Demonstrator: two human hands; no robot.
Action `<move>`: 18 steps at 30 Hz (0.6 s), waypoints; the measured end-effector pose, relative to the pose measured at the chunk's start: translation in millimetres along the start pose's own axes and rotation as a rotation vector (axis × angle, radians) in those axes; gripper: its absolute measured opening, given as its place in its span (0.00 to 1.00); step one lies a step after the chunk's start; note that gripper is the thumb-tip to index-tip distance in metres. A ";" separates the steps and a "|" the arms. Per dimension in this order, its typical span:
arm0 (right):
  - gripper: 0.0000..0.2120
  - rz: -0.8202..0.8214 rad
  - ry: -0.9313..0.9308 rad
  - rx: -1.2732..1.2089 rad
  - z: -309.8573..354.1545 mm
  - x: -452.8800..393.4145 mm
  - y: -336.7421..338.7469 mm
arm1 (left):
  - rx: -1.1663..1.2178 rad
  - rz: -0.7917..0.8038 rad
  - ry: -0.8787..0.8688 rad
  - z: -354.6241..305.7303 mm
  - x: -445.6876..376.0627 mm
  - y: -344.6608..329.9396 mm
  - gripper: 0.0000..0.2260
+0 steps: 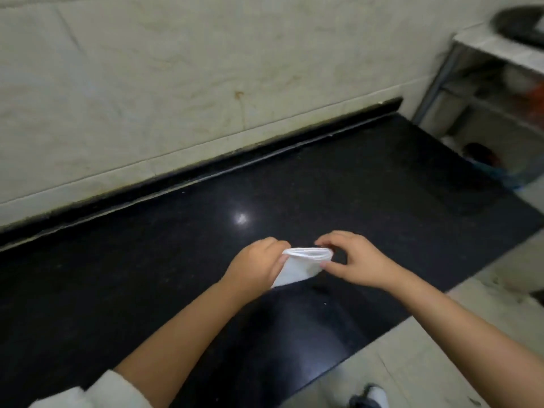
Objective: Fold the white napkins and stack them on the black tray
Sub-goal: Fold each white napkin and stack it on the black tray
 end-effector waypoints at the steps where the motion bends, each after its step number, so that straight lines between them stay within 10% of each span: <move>1: 0.14 -0.037 -0.049 0.022 -24.9 14.8 18.6 | 0.038 0.061 -0.028 -24.3 -25.2 -8.9 0.17; 10: 0.04 -0.429 -0.220 0.403 -232.2 157.7 236.0 | -0.236 0.129 -0.558 -266.5 -252.9 -101.2 0.26; 18: 0.12 -0.491 -0.440 0.493 -380.2 214.1 411.3 | -0.294 0.023 -0.565 -430.6 -424.9 -126.2 0.16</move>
Point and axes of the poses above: each hand's wrist, its own x-axis away from the middle knuckle, its own y-axis out of the back of the hand, z = x × y, the point moved 10 cm from there along -x, towards the middle knuckle, and after that the axes turned 9 degrees about -y, right-handed, at the moved point
